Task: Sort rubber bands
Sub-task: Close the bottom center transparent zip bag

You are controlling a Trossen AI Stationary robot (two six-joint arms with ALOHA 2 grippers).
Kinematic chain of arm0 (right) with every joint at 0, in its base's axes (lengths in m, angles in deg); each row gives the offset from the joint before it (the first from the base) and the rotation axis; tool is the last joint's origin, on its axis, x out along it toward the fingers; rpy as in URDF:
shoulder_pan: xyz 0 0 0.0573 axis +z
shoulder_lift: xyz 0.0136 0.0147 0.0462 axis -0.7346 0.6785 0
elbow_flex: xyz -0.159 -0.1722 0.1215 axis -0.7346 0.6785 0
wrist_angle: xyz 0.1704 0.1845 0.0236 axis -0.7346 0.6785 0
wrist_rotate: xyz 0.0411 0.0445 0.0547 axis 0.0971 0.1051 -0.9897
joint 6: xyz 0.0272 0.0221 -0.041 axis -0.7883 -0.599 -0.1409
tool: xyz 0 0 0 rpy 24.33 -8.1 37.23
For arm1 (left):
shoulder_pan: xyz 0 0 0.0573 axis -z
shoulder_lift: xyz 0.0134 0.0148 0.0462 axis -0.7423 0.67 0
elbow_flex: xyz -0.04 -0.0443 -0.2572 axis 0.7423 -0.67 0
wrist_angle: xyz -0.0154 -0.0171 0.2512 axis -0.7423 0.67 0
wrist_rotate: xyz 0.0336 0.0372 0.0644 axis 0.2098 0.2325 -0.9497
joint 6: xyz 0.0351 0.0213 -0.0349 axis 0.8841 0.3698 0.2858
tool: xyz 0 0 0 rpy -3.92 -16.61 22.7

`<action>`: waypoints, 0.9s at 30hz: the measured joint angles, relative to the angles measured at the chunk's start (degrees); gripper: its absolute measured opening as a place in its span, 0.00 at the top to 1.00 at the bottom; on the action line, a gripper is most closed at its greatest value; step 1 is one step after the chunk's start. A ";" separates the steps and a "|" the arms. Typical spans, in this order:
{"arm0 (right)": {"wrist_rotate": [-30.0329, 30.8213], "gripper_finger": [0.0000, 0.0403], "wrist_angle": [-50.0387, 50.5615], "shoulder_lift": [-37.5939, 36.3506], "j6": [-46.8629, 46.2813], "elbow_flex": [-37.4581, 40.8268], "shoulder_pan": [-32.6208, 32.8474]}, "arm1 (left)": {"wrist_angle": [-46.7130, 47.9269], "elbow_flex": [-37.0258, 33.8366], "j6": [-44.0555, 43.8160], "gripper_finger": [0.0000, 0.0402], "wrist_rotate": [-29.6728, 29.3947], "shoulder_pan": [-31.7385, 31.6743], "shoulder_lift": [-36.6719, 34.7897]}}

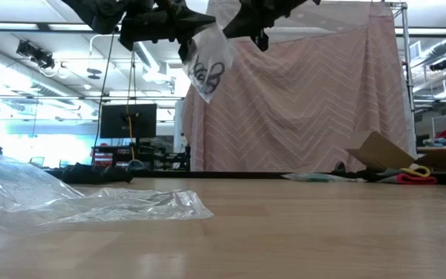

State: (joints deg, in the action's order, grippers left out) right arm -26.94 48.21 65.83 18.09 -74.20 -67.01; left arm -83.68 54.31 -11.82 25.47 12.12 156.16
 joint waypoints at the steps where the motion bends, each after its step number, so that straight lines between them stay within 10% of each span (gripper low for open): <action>1: 0.00 0.99 0.00 -0.10 -0.06 0.00 -0.25 | 0.04 0.00 0.00 1.00 0.03 0.02 0.00; 13: -13.19 0.80 -5.31 -0.67 -2.69 -0.04 -2.47 | 5.18 0.04 3.57 1.00 1.46 0.04 0.03; 27: -10.20 0.65 -7.38 -0.54 -4.95 1.71 -3.65 | 9.83 -0.02 8.18 1.00 -0.33 0.56 0.17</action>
State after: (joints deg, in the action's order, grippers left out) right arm -37.13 40.83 65.29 13.14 -72.49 -70.67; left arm -73.84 54.28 -3.64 25.14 12.68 156.34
